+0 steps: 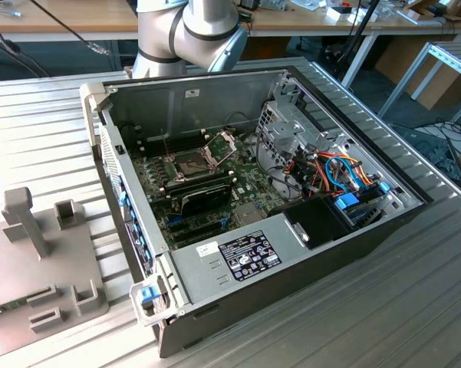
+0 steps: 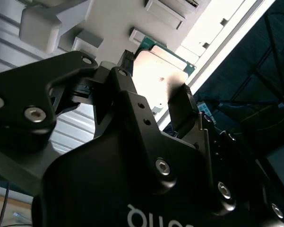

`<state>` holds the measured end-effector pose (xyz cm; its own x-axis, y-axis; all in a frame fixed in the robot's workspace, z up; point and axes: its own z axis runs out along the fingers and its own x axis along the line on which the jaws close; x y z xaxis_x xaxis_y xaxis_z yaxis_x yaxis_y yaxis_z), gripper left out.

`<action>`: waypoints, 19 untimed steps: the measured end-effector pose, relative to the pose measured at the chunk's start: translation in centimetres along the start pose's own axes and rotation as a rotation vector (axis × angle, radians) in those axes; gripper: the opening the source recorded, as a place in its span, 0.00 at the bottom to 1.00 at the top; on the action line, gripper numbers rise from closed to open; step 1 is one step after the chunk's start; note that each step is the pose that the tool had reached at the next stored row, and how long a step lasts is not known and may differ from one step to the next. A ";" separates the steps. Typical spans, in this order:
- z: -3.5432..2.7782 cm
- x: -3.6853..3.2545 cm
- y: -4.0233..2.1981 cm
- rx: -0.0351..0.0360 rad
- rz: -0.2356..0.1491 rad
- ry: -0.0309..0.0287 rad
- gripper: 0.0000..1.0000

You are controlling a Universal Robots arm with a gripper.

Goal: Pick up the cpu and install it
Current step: 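Pick up the cpu and move it towards the insertion slot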

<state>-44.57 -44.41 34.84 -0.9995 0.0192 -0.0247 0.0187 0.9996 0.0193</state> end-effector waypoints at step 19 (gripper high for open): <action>-7.60 -0.17 1.05 0.0009 -0.001 -0.0310 0.55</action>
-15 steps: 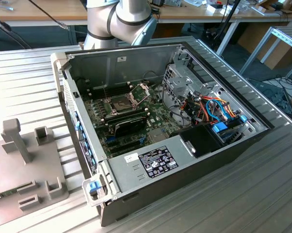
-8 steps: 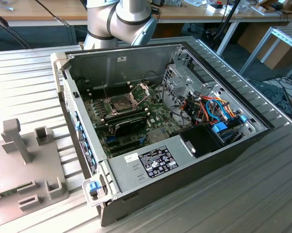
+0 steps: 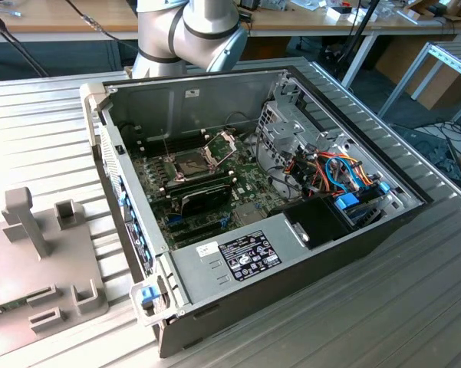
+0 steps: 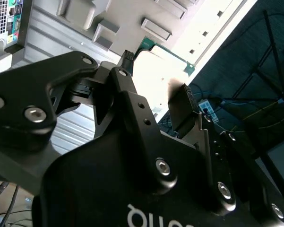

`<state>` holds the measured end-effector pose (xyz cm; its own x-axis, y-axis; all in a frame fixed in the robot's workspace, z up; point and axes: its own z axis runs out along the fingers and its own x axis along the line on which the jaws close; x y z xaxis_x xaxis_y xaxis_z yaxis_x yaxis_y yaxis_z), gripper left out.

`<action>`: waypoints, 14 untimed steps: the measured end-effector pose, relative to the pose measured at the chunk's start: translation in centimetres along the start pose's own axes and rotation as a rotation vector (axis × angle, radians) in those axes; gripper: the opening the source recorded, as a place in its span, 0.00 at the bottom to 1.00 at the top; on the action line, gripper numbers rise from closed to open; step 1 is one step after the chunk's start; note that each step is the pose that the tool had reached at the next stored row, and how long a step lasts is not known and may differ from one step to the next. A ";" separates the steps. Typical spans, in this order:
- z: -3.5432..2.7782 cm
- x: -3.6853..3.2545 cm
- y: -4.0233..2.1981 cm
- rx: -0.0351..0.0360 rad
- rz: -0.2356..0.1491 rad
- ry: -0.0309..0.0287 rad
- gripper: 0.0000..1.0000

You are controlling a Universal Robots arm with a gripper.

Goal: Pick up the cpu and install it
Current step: 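Pick up the cpu and move it towards the insertion slot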

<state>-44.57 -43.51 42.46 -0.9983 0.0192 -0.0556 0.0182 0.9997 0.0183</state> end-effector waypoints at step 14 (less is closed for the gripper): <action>-0.08 -1.63 0.05 0.0001 0.000 -0.0005 0.55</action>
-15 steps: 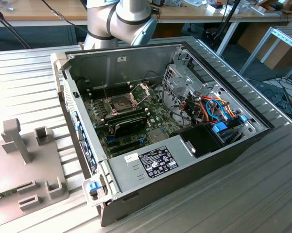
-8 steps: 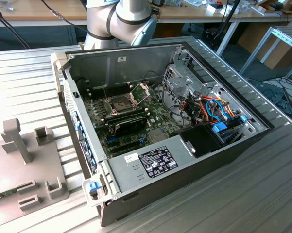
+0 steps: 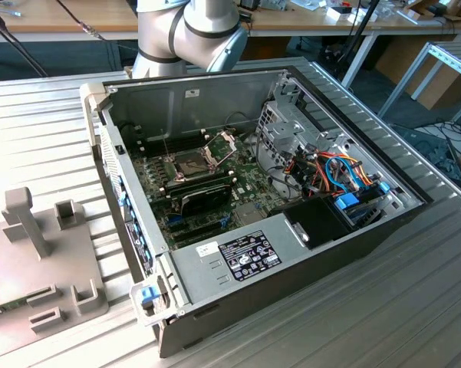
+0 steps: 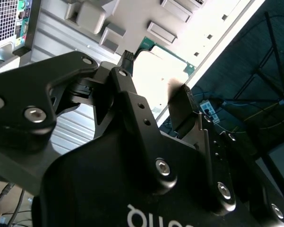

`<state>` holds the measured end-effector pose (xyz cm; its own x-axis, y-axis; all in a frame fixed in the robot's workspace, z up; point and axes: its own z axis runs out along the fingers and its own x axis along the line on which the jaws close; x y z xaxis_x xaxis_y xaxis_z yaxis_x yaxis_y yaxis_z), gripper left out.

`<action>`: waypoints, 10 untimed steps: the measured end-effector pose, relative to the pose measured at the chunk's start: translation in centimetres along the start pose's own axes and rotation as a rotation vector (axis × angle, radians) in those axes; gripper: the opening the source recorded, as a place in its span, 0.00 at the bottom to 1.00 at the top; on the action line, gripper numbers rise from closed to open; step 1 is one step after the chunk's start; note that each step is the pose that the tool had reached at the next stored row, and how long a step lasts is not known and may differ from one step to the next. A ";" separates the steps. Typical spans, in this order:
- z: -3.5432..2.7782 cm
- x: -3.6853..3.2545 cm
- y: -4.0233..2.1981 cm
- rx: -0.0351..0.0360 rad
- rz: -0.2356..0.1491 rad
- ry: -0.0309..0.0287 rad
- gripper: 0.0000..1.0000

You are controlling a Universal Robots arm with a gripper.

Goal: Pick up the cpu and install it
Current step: 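Pick up the cpu and move it towards the insertion slot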

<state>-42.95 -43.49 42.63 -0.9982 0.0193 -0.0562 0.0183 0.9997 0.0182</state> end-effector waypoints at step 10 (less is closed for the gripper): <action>0.11 -1.10 0.01 0.0008 0.000 0.0131 0.55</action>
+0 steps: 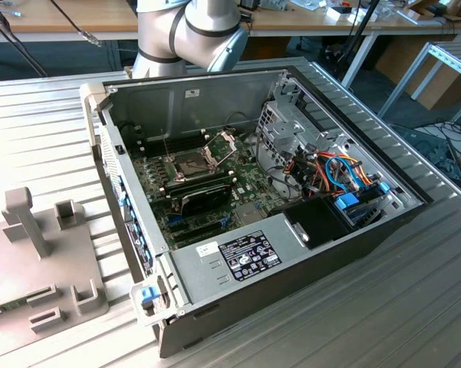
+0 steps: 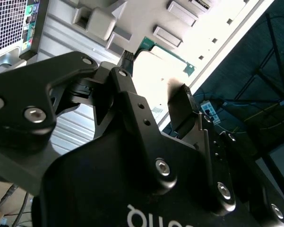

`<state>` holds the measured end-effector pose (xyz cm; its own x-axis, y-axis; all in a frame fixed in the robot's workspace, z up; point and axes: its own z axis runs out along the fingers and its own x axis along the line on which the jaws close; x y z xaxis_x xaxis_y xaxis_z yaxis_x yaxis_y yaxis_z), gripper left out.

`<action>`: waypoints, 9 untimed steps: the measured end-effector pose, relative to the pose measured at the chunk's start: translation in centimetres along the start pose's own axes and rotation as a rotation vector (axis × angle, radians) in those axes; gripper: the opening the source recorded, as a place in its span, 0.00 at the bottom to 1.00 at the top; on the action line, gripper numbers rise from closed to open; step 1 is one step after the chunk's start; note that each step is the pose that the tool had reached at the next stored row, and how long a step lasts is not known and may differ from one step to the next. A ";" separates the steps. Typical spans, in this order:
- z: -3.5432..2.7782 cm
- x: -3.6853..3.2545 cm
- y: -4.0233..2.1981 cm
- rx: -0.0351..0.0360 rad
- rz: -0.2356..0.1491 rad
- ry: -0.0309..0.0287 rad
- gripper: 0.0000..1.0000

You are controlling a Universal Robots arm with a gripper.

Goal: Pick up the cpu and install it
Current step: 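Pick up the cpu and move it towards the insertion slot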

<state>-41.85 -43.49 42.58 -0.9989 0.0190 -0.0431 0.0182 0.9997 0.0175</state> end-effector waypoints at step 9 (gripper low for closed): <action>0.02 -0.24 0.00 -0.0001 0.000 0.0175 0.55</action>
<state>-41.60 -43.49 42.57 -0.9995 0.0190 -0.0256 0.0186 0.9997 0.0176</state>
